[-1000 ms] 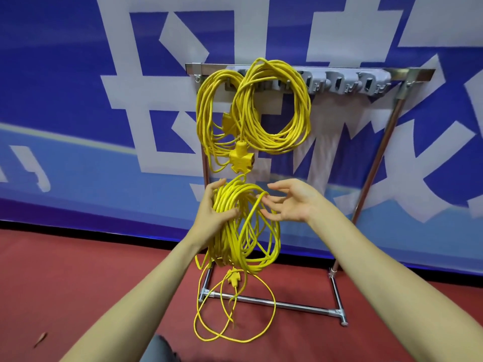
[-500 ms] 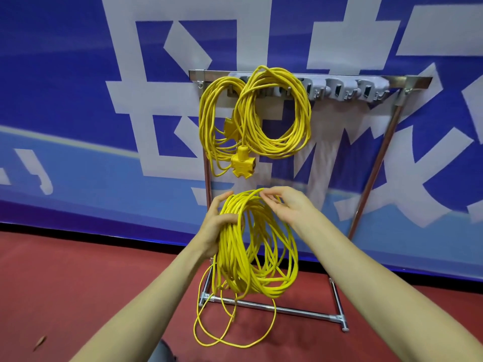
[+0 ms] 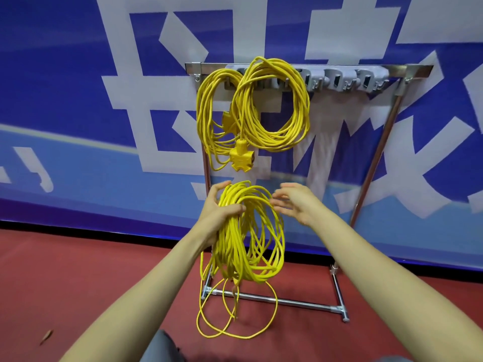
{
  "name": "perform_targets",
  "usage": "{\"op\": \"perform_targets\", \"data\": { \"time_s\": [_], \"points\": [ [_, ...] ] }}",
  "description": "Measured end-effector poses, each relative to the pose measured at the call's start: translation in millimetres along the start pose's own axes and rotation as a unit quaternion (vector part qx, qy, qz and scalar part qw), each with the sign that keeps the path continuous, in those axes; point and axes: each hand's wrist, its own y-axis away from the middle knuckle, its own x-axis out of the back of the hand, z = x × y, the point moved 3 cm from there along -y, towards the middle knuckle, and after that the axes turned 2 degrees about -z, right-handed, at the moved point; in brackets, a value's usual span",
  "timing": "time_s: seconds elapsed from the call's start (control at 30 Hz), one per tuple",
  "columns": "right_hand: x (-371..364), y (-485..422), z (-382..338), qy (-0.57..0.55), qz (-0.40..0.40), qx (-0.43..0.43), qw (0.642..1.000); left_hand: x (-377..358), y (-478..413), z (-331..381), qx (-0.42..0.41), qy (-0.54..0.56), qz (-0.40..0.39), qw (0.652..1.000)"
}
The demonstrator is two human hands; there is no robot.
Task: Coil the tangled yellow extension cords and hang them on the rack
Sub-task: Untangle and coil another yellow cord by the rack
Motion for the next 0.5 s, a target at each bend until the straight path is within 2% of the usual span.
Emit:
{"op": "perform_targets", "data": {
  "time_s": [0.07, 0.1, 0.17, 0.23, 0.27, 0.3, 0.4, 0.5],
  "points": [
    [15, -4, 9, 0.097, 0.082, 0.075, 0.989, -1, -5, 4, -0.019, -0.009, 0.023, 1.0],
    [18, -3, 16, 0.137, 0.092, 0.101, 0.981, -3, -8, 5, -0.029, -0.003, 0.043, 0.999],
    [15, 2, 40, 0.206, 0.013, 0.113, 0.972, -6, -14, 7, -0.045, 0.028, 0.091, 0.994],
    [3, 16, 63, 0.247, -0.119, 0.079, 0.958, -9, -19, 10, -0.067, 0.052, 0.128, 0.988],
    [0, 21, 72, 0.252, -0.156, 0.062, 0.953, -10, -21, 11, -0.079, 0.055, 0.135, 0.986],
    [-3, 21, 77, 0.245, -0.156, 0.061, 0.955, -12, -22, 13, -0.091, 0.051, 0.138, 0.985],
    [-2, 13, 81, 0.214, -0.054, 0.108, 0.969, -17, -25, 20, -0.13, 0.024, 0.15, 0.98],
    [-4, 9, 93, 0.3, -0.006, 0.122, 0.946, -14, -32, 27, -0.141, 0.032, 0.159, 0.977]
  ]
}}
